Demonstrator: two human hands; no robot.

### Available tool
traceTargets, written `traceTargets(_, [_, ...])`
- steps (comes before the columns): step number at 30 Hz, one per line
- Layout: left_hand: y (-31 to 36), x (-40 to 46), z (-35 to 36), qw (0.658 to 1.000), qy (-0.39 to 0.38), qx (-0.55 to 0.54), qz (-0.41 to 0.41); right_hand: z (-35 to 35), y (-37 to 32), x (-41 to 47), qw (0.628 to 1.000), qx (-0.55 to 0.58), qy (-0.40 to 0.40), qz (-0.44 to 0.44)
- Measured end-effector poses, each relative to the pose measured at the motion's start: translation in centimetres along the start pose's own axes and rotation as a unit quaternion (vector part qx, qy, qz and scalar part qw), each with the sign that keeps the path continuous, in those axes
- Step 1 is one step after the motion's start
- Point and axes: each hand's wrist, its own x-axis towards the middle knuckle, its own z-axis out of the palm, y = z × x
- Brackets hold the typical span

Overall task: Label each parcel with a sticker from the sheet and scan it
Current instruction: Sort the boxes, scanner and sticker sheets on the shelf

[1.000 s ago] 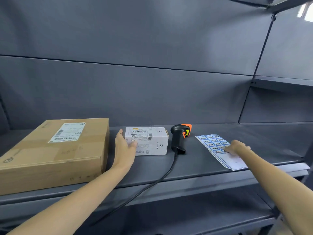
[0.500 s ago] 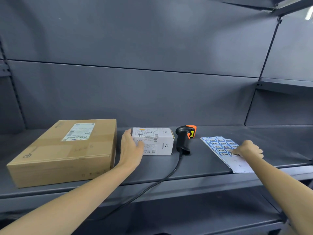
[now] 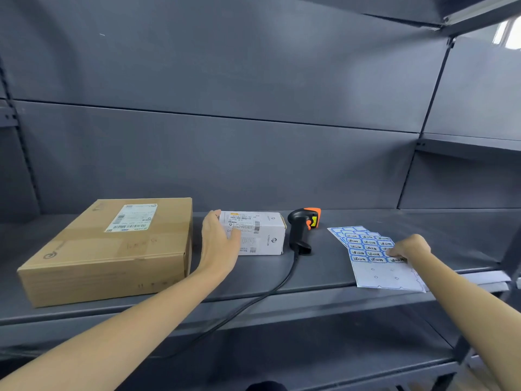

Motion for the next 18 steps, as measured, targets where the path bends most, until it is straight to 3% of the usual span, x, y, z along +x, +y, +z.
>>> traceTargets(3, [0.4,0.1,-0.2,1.000,-0.002,0.002,0.005,-1.1,-0.4,0.2,0.998,0.066,-0.015,0.015])
traceTargets(6, [0.7,0.4,-0.3,1.000,-0.003,-0.004,0.010,-2.2,-1.4,-0.2,0.973,0.227,-0.040,0.015])
traceTargets(12, [1.3,0.4,0.0,0.999,0.002,-0.043,0.019,-3.1,-6.6,-6.5,0.876,0.447,-0.141,-0.112])
traceTargets(15, [2.2,0.7,0.0,0.988,-0.028,-0.152,-0.011,-2.4,-9.4,-10.8,0.819,0.503,-0.210,-0.180])
traceTargets(18, [3.6,0.9,-0.7,0.951,-0.102,-0.280,-0.081,-1.1,-11.8,-14.5,0.769,0.535,-0.277,-0.212])
